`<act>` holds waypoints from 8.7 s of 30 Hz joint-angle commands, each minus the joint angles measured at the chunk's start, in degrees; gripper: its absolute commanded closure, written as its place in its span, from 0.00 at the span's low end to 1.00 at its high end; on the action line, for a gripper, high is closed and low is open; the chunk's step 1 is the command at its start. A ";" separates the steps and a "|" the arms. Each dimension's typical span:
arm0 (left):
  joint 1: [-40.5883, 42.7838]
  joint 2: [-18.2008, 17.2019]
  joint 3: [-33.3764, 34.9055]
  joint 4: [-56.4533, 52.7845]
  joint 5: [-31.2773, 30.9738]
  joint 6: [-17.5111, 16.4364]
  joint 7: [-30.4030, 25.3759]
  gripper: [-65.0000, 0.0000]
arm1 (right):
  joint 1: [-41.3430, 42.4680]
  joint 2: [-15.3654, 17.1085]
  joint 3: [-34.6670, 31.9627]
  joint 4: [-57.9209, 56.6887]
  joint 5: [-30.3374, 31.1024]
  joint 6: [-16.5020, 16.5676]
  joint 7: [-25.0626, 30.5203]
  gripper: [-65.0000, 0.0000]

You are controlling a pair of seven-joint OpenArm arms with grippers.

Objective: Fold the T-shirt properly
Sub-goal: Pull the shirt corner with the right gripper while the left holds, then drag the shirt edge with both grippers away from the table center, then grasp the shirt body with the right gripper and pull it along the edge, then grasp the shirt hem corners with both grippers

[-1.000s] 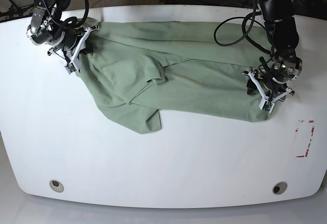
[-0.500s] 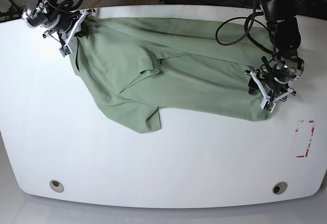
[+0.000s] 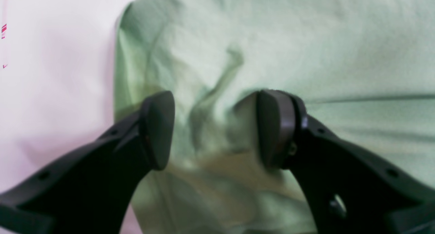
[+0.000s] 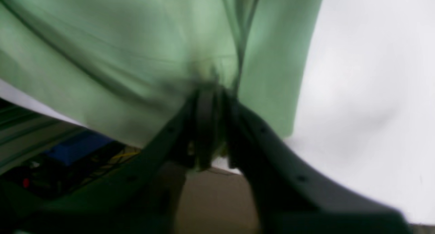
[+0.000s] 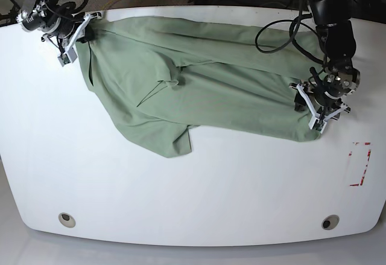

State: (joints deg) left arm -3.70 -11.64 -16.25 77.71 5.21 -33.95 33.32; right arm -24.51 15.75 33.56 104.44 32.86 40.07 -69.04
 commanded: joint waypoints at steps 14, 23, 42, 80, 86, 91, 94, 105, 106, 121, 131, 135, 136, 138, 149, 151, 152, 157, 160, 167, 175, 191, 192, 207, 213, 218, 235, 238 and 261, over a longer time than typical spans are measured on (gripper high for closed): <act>-1.35 -8.54 -0.58 19.74 -30.66 -6.05 21.67 0.33 | 0.03 -1.99 0.15 7.07 0.32 -0.07 0.33 0.38; 14.91 -14.78 -6.04 30.20 -46.14 -6.05 27.91 0.32 | 0.03 -3.22 0.15 6.99 0.24 -0.07 0.33 0.38; 27.40 -15.57 -5.68 25.28 -31.63 -6.05 27.65 0.41 | 3.72 -4.28 0.15 0.66 -4.51 -0.07 0.33 0.39; 39.00 -18.12 -11.57 31.43 -24.95 -6.05 25.54 0.41 | 4.51 8.74 -5.39 -4.00 -7.41 -0.07 6.22 0.39; 36.89 -18.12 -12.45 33.28 -25.04 -6.05 27.12 0.41 | 4.60 3.90 -3.36 8.13 -7.32 -0.07 0.77 0.38; 35.48 -17.15 -12.10 34.24 -25.04 -6.05 27.12 0.41 | 6.62 1.88 -3.45 9.97 -1.78 -0.07 -2.92 0.38; 31.53 -12.84 -11.84 34.24 -24.51 -6.05 27.12 0.41 | 7.77 -0.76 -3.54 9.89 0.50 -0.07 -4.85 0.38; 27.13 -7.48 -3.22 33.89 -24.42 -6.05 27.12 0.41 | 12.07 -7.26 -14.53 8.83 0.32 -0.07 -4.85 0.38; 27.22 -7.57 -2.43 33.80 -24.42 -6.05 27.12 0.41 | 12.25 -8.06 -15.50 8.83 0.32 -0.07 -4.77 0.38; 27.92 -7.31 -1.73 30.20 -15.54 -6.05 26.85 0.41 | 17.17 -12.54 -27.89 4.70 -14.71 -0.07 -0.20 0.38; 28.10 -7.31 -1.73 30.02 -15.45 -6.05 26.85 0.41 | 20.95 -12.54 -28.07 -4.53 -14.71 -0.07 5.17 0.95; 28.19 -7.31 -1.73 29.94 -15.45 -6.05 26.85 0.41 | 22.01 -12.54 -27.98 -4.36 -15.15 -0.07 5.34 1.00; 28.19 -7.31 -1.73 29.94 -15.45 -6.05 26.85 0.41 | 22.62 -12.54 -27.98 -4.80 -15.15 -0.07 5.34 0.99; 28.19 -7.31 -1.73 29.85 -15.45 -6.05 26.85 0.41 | 23.15 -12.80 -27.98 -5.32 -15.15 -0.07 5.87 0.97; 28.19 -7.39 -1.73 29.76 -15.45 -6.05 26.85 0.41 | 24.73 -14.30 -25.78 -7.61 -14.62 -0.07 6.84 0.34; 28.19 -7.39 -1.64 29.32 -15.45 -6.05 26.85 0.41 | 24.73 -14.30 -22.26 -4.53 -14.62 -0.07 5.87 0.33; 28.19 -7.39 -1.38 28.71 -15.45 -6.05 26.85 0.41 | 25.08 -14.30 -19.80 -3.39 -14.62 -0.07 4.90 0.32; 28.10 -7.48 -1.11 28.00 -15.89 -6.05 26.85 0.41 | 30.36 -10.25 -13.47 -6.29 -14.71 -0.07 3.85 0.32; 27.92 -7.31 -1.11 28.44 -15.89 -6.05 26.85 0.41 | 34.84 -7.35 -13.03 -12.27 -14.71 -0.07 4.02 0.33; 26.52 -6.43 -1.11 30.38 -15.89 -6.05 26.85 0.41 | 44.42 -1.37 -13.56 -28.53 -15.15 -0.07 9.65 0.33; 23.88 -5.46 -1.29 32.66 -15.89 -6.05 26.85 0.41 | 52.07 1.79 -19.19 -49.10 -14.88 -0.07 21.08 0.33; 12.36 -5.46 -7.97 31.87 -15.45 -6.05 27.21 0.38 | 52.78 -1.37 -21.56 -59.39 -15.15 -0.07 31.19 0.73; 10.96 -5.46 -8.32 30.99 -15.45 -6.05 27.21 0.34 | 52.78 -1.81 -21.65 -59.39 -15.15 -0.07 31.19 0.82; -7.86 -5.46 -8.32 7.43 -15.81 0.24 26.85 0.12 | 52.69 -3.48 -21.65 -59.39 -15.15 -0.07 30.93 0.96; -13.48 -4.14 -8.23 -1.27 -15.89 0.24 25.71 0.12 | 52.60 -3.57 -21.65 -59.39 -15.15 -0.07 30.93 0.96; -14.98 -3.61 -4.36 -8.75 -15.81 0.24 21.05 0.12 | 52.60 -3.75 -21.39 -59.30 -15.06 -0.07 30.93 0.96; -15.94 -3.70 -1.38 -16.31 -15.54 0.50 16.48 0.84 | 52.86 -3.48 -21.39 -59.04 -14.71 -0.07 31.01 0.97; -15.86 -3.79 -1.38 -16.48 -14.75 0.50 15.51 0.94 | 53.13 -3.48 -21.39 -59.04 -15.06 -0.07 31.01 0.97; -9.35 -3.70 -1.64 9.45 -12.20 0.15 15.78 1.00 | 51.37 -0.76 -15.58 -26.95 -14.62 -0.07 11.50 1.00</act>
State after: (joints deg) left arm -12.23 -14.55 -17.69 83.77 -6.52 -33.89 50.11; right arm 25.39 13.85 16.62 73.73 18.06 40.10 -56.69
